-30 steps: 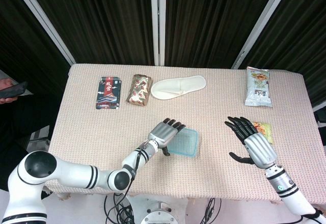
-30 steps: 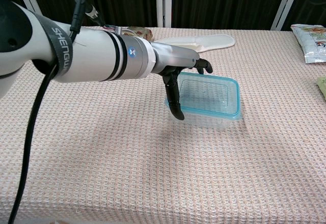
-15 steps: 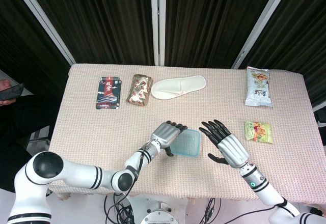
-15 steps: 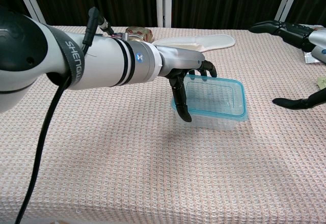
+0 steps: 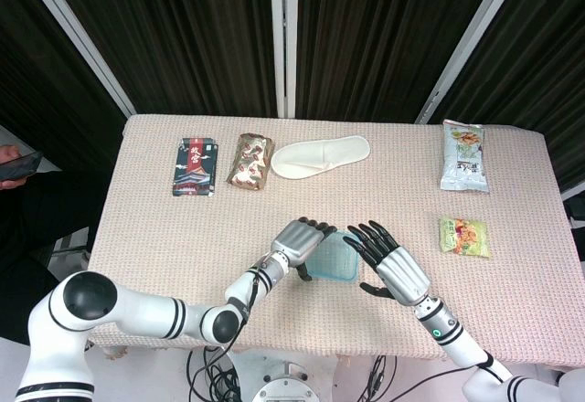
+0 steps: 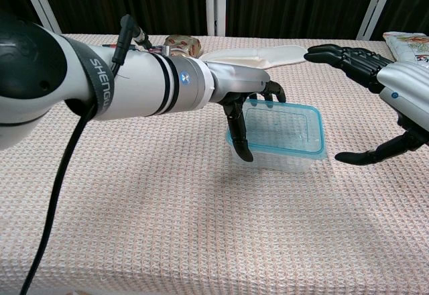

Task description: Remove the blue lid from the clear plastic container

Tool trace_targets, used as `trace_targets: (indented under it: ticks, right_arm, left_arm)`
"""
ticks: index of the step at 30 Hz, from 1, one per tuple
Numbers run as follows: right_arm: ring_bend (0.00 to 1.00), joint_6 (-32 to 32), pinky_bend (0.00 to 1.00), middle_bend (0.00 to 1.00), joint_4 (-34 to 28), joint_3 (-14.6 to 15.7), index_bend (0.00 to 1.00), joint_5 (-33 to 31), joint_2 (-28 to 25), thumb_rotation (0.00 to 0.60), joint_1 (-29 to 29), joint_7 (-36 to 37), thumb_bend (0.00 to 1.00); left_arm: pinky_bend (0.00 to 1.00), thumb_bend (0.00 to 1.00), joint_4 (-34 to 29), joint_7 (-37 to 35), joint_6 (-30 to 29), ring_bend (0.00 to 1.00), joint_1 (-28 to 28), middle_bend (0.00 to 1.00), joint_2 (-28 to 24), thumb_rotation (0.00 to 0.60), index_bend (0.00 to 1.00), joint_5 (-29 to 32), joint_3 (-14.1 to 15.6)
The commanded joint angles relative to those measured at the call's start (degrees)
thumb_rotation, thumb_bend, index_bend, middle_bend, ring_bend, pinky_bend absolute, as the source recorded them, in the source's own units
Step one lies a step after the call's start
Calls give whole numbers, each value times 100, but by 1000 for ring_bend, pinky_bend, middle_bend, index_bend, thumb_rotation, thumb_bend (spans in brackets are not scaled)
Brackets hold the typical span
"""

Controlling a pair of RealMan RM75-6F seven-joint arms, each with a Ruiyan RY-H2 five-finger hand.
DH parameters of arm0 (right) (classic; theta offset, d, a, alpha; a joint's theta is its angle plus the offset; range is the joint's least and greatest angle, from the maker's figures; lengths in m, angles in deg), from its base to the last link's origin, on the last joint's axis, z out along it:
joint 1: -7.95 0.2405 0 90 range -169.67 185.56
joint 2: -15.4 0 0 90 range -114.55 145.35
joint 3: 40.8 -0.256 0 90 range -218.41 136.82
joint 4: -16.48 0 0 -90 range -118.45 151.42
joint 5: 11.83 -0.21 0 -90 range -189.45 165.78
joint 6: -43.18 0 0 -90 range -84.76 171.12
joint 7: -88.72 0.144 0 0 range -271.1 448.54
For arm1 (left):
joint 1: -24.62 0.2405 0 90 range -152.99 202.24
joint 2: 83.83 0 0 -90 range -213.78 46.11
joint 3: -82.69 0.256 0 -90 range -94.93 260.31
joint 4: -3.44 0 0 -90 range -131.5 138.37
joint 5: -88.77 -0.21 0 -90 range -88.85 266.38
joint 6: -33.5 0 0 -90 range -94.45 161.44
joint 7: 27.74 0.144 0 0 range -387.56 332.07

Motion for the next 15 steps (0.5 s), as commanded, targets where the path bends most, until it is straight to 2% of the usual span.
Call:
trace_targets:
  ticks: [1, 15]
  right_arm:
    - [0, -24, 0, 0, 129, 48, 0, -3, 85, 600, 14, 29, 12]
    - [0, -64, 0, 0, 382, 71, 0, -81, 302, 600, 138, 117, 12]
  left_arm:
    - [164, 40, 4, 1, -13, 183, -11, 271, -1, 600, 173, 13, 19]
    - [165, 41, 6, -39, -59, 183, -55, 271, 44, 600, 171, 36, 64]
